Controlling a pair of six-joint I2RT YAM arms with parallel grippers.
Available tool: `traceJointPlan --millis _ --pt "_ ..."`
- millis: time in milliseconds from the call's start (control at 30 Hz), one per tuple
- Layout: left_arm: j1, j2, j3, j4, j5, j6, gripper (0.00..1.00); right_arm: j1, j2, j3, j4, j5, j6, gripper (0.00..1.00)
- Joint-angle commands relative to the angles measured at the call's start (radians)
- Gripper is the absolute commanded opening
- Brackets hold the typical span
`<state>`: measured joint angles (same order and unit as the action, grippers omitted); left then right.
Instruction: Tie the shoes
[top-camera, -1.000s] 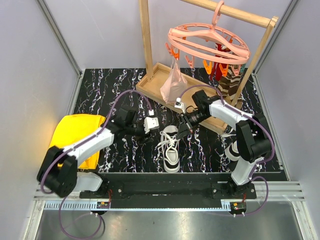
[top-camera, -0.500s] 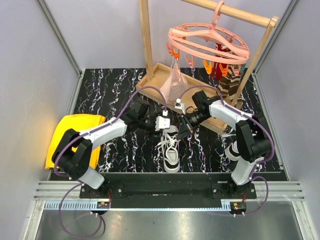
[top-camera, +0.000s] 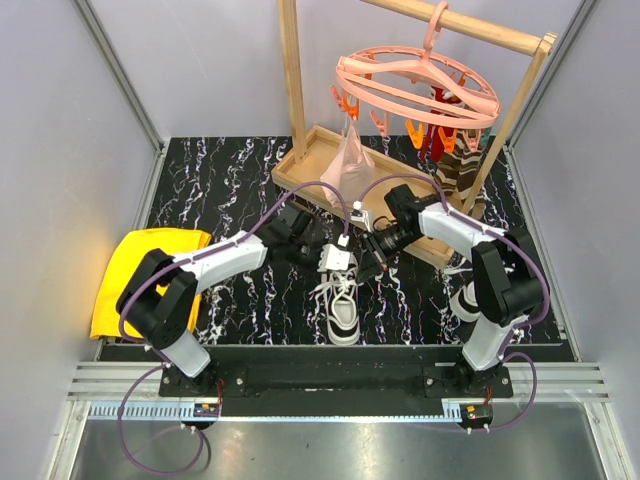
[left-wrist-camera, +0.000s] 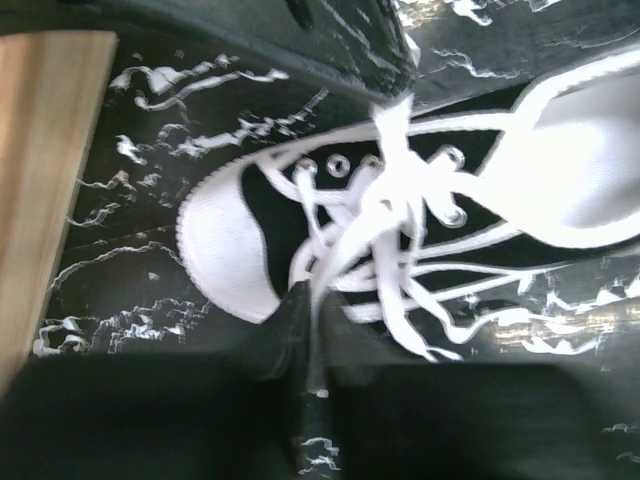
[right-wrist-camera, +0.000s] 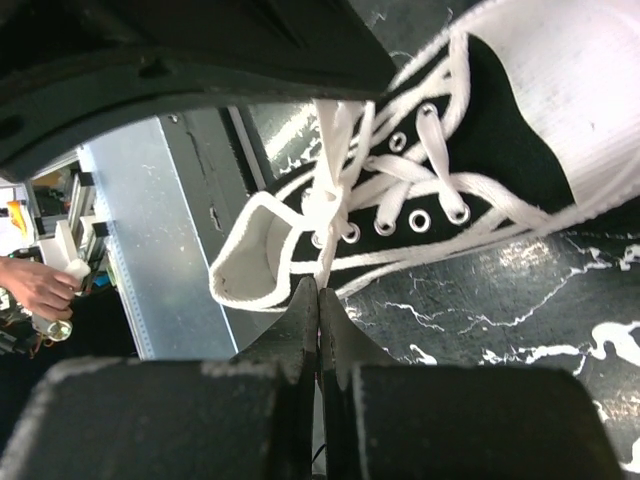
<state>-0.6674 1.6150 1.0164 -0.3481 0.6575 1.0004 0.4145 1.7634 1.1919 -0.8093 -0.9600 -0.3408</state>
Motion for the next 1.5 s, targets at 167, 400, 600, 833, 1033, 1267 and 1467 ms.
traceJointPlan --millis 167,400,600,833,1033,1267,1467 --pt "0.002 -0.13 -0.065 -0.038 -0.051 -0.062 0.0 -0.023 -0.093 -0.051 -0.008 0.121 0.0 0.0" --pt "0.003 -0.17 -0.121 -0.003 -0.114 -0.137 0.0 -0.042 -0.121 -0.071 -0.016 0.219 -0.013 0.0" --pt "0.009 -0.152 -0.122 -0.012 -0.16 -0.141 0.0 -0.051 -0.099 -0.061 -0.068 0.303 -0.073 0.0" --pt "0.028 -0.133 -0.131 -0.046 -0.194 -0.103 0.0 -0.065 -0.104 -0.086 -0.088 0.354 -0.13 0.0" --pt "0.061 -0.144 -0.153 -0.081 -0.213 -0.051 0.0 -0.095 -0.113 -0.1 -0.1 0.376 -0.161 0.0" --pt "0.078 -0.141 -0.156 -0.097 -0.2 -0.045 0.0 -0.106 -0.113 -0.114 -0.096 0.376 -0.184 0.0" --pt "0.078 -0.129 -0.165 -0.092 -0.214 -0.037 0.0 -0.108 -0.097 -0.118 -0.094 0.38 -0.188 0.0"
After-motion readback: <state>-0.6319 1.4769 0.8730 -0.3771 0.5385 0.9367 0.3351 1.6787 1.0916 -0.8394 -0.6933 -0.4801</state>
